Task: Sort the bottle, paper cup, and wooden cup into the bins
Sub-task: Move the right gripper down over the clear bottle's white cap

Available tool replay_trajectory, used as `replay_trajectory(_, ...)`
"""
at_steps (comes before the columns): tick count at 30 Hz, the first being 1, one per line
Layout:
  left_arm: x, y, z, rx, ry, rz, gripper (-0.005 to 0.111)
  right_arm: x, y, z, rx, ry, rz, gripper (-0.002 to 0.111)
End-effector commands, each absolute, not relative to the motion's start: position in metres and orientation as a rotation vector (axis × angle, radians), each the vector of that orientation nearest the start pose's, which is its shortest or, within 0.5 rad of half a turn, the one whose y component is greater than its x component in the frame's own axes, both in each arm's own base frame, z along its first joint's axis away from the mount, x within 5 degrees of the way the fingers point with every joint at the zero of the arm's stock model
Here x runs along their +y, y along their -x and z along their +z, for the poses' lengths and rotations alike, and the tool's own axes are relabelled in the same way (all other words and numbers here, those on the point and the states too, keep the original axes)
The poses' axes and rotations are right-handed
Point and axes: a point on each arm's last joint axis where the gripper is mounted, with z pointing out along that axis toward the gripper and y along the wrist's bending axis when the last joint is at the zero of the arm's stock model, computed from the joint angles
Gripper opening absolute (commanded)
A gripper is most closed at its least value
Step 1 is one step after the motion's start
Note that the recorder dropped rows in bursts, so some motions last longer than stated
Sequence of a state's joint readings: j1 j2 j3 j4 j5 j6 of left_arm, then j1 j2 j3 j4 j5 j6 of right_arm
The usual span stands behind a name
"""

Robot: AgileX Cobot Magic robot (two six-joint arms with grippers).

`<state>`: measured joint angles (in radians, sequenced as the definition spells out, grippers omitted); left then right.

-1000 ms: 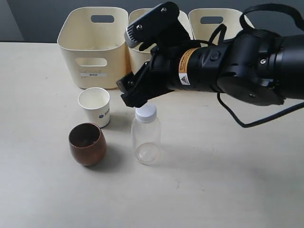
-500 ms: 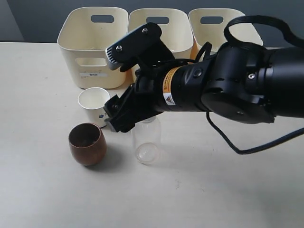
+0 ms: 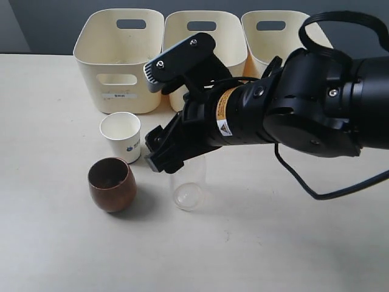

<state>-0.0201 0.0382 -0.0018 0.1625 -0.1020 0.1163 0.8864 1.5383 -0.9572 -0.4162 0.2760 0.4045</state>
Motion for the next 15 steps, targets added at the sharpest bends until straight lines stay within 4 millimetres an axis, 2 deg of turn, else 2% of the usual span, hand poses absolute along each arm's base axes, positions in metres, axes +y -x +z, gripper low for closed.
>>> replay_trajectory(1, -0.003, -0.058, 0.221, 1.399, -0.224, 0.198, 0.000, 0.246, -0.214, 0.249, 2.135, 0.948, 0.315, 0.085)
replay_trajectory(7, -0.003, -0.058, 0.221, 1.399, -0.224, 0.198, 0.000, 0.246, -0.213, 0.248, 2.146, 0.938, 0.321, 0.085)
replay_trajectory(15, -0.003, -0.058, 0.221, 1.399, -0.224, 0.198, 0.000, 0.250, -0.216, 0.238, 2.165, 0.951, 0.314, 0.085)
